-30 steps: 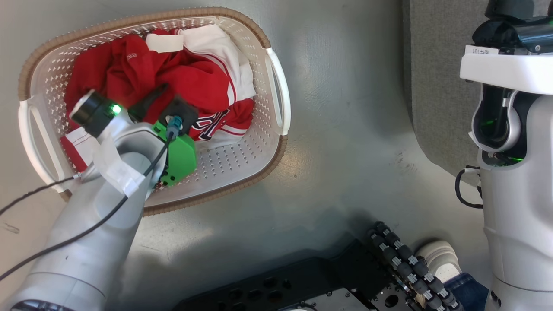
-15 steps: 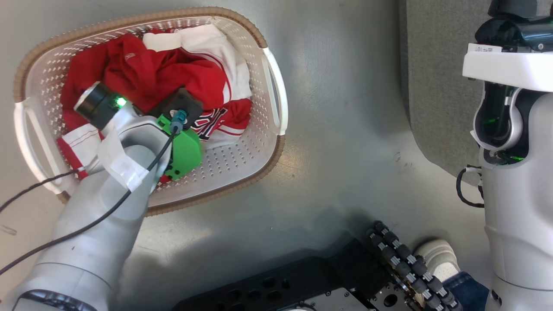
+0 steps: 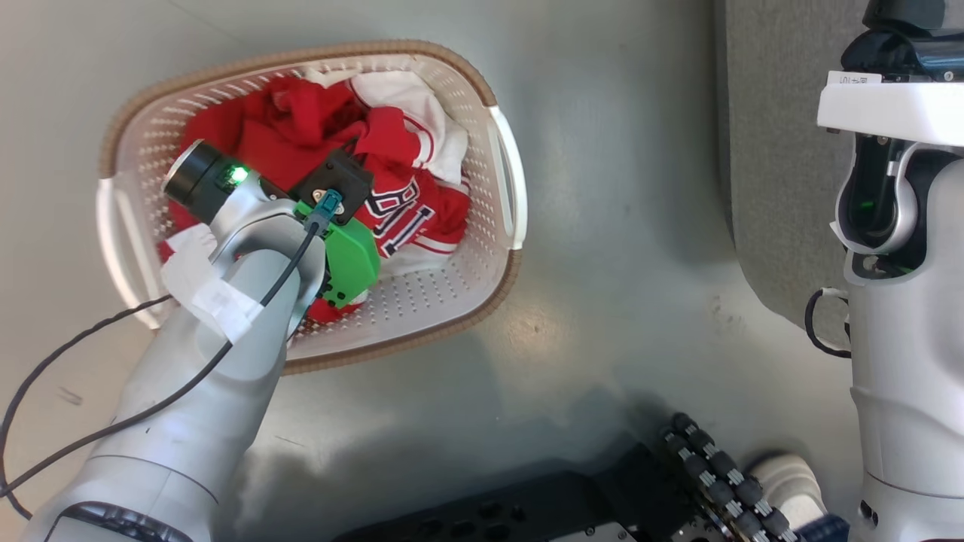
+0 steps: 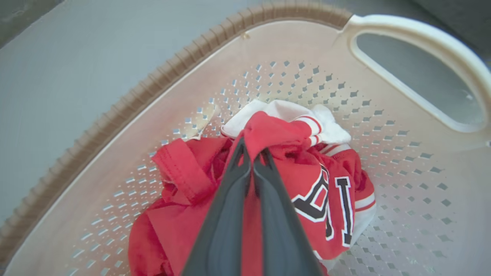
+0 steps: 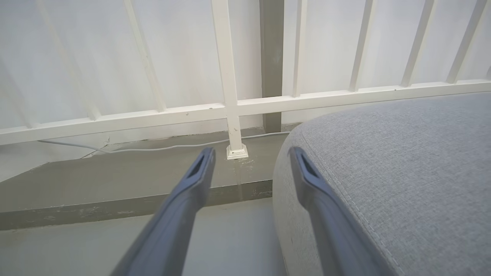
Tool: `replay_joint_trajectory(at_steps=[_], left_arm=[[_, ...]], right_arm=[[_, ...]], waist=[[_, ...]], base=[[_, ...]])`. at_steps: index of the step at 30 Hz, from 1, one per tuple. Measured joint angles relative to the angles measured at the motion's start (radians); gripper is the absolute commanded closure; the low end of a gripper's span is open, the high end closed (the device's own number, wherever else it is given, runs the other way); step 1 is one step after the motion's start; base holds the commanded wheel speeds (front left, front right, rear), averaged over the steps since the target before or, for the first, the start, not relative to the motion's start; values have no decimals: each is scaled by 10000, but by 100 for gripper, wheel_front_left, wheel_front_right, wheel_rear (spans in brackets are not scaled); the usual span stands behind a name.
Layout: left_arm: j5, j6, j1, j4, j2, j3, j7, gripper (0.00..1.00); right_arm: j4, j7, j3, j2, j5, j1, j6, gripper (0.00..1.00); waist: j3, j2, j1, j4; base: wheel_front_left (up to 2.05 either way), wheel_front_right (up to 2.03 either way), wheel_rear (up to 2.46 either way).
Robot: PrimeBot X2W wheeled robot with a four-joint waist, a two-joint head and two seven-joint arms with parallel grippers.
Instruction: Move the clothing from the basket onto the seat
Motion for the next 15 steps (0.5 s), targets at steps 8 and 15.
replay_joint_trajectory(at_steps=[8,15], left_arm=[[-708,0,184,-454,-58,-230,-142,100],[-1427,0,363,-1103,-86,-410,-146,100]], right_arm=[[535,0,-240,-2,-349,225,105,0],[984,0,-453,-2,-466,741,282,0]], waist=[[-825,0,0,353],[-1720,0,0,680]], base=[[0,0,0],[0,0,0]])
